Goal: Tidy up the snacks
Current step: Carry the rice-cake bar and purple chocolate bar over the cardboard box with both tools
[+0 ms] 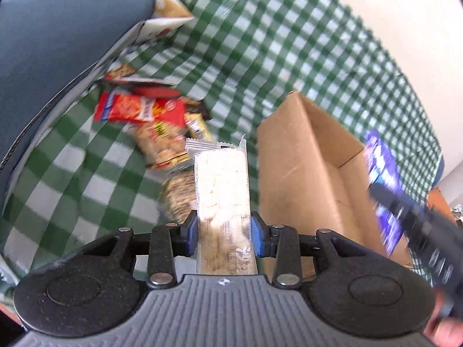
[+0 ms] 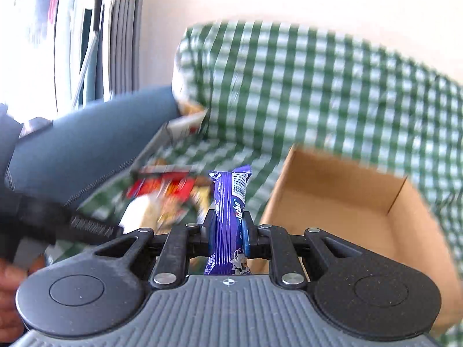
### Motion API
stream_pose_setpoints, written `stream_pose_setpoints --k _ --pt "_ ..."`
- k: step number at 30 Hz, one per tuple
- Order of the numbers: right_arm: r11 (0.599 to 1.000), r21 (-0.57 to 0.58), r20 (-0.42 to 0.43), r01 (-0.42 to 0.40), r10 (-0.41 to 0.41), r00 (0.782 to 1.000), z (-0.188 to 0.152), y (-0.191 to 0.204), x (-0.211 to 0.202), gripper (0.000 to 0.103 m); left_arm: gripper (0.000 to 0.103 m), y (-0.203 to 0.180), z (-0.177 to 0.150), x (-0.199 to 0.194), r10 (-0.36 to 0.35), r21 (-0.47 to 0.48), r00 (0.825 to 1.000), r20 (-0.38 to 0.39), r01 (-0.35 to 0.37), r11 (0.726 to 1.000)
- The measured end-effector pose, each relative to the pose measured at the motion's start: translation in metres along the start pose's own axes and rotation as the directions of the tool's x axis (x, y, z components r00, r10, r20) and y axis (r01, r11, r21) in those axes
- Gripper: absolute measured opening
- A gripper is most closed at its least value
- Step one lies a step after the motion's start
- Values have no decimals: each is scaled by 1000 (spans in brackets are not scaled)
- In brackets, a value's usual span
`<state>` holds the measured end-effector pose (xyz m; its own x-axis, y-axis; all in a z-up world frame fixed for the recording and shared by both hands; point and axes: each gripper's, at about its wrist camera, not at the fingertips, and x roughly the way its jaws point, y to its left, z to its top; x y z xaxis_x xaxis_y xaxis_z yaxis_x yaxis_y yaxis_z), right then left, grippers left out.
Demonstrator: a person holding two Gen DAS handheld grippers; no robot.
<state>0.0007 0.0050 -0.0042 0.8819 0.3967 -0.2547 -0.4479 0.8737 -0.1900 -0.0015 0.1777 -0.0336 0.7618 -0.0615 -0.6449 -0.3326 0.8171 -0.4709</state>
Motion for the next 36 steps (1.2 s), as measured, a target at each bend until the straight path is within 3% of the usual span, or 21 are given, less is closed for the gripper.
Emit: stream_pose_setpoints --k 5,11,21,27,32,36 --pt "997 17 52 80 -81 995 12 -56 1 18 40 -17 -1 -1 -50 31 998 40 48 998" --pt "971 170 4 166 -169 986 -6 -113 2 18 40 -37 -2 5 -108 56 992 58 105 993" --pt "965 135 -14 227 -227 974 -27 -132 -20 18 40 -79 0 15 -212 88 974 78 205 975" --pt "949 162 -26 272 -271 962 -33 -149 -29 18 40 -127 35 21 -265 193 959 99 243 951" --pt "922 219 -43 318 -317 948 -37 -161 -29 18 40 -164 59 35 -327 233 936 128 292 928" --pt "910 235 -44 340 -340 939 -38 -162 -29 18 40 -168 47 44 -361 255 923 135 320 913"
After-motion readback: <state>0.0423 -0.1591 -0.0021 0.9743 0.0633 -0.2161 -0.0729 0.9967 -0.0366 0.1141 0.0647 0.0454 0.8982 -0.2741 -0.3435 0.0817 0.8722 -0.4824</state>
